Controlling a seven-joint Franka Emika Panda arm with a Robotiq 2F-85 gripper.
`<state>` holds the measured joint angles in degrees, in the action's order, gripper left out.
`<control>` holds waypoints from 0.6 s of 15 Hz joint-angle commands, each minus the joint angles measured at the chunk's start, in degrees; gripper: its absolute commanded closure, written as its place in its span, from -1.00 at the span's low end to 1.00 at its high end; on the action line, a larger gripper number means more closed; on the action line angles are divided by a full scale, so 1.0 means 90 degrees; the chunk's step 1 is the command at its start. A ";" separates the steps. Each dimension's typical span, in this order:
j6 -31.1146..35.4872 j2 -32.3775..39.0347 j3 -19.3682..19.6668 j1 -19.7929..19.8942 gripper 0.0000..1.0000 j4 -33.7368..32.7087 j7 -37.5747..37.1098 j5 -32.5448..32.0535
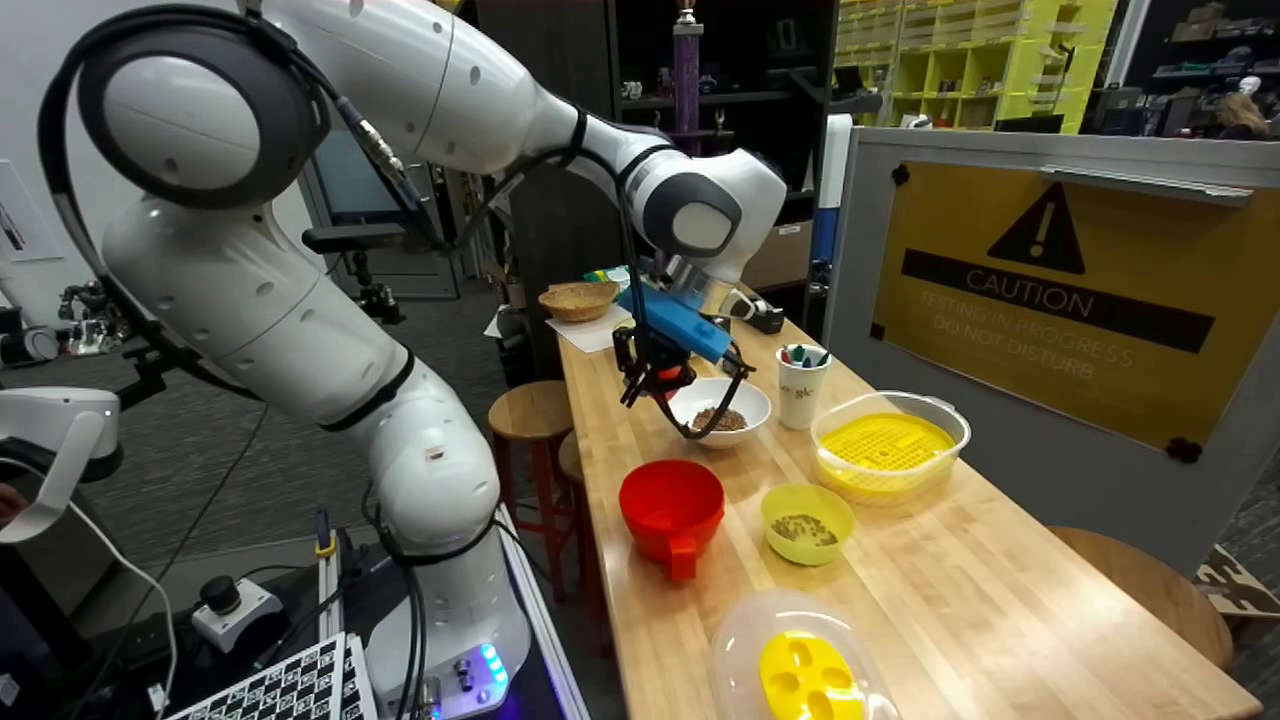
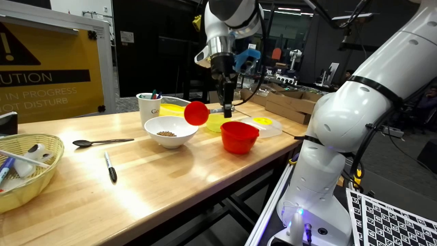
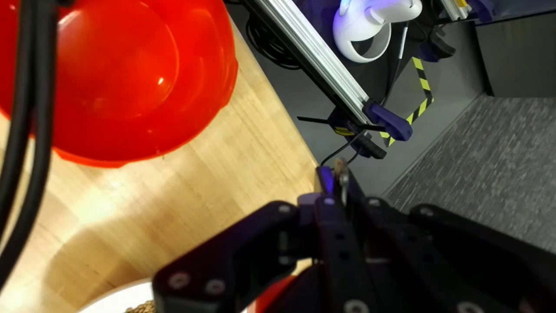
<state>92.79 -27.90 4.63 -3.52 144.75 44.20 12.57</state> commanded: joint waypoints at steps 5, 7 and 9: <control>0.0656 0.0249 -0.0317 -0.0253 0.98 -0.0363 -0.0880 -0.0019; 0.0787 0.0293 -0.0327 -0.0263 0.98 -0.0316 -0.0997 -0.0050; 0.0937 0.0377 -0.0356 -0.0262 0.98 -0.0263 -0.1131 -0.0092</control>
<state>99.41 -25.65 1.84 -5.41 142.42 36.41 12.52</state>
